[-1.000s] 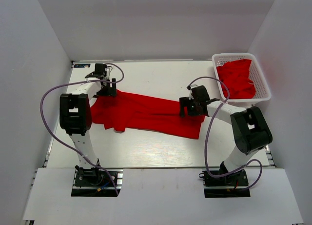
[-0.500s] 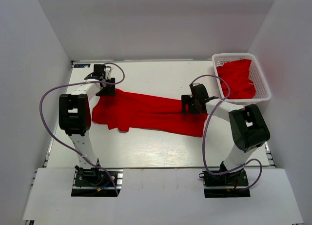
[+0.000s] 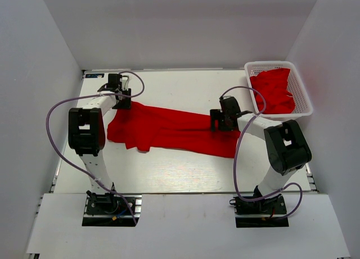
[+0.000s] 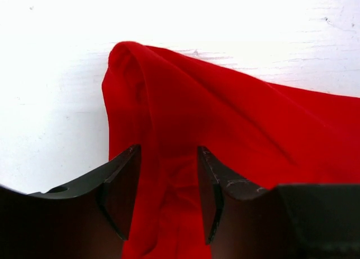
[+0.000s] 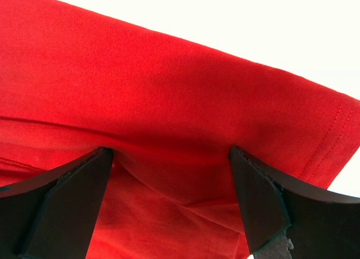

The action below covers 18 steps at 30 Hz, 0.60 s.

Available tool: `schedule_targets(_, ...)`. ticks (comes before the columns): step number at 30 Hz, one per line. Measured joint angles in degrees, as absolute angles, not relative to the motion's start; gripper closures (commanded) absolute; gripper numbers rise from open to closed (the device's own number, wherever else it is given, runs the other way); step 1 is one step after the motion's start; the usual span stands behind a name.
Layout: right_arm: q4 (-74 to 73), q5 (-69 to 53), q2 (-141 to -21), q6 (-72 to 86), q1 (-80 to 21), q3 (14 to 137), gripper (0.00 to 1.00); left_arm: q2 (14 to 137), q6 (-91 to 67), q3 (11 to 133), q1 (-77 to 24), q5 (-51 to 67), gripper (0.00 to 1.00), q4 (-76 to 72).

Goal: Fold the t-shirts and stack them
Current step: Fold the other side of the tshirt into a rectangle

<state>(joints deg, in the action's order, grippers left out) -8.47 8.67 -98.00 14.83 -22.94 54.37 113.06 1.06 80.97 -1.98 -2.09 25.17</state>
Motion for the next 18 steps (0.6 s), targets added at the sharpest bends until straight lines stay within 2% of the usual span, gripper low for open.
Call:
schedule_targets(1, -8.69, 8.75, -98.00, 14.85, -22.94, 54.48, 0.10, 113.14, 1.10, 80.97, -1.98, -2.11, 0.45, 25.23)
schedule_targets(7, -9.63, 9.37, -98.00, 14.92, -22.90, 54.65, 0.10, 113.21, 1.48, 80.97, -1.98, -1.89, 0.61, 25.21)
schedule_targets(18, -11.03, 10.39, -98.00, 15.09, -22.87, 54.96, 0.10, 116.60, 2.00, 82.39, -1.98, 0.49, 0.60, 24.99)
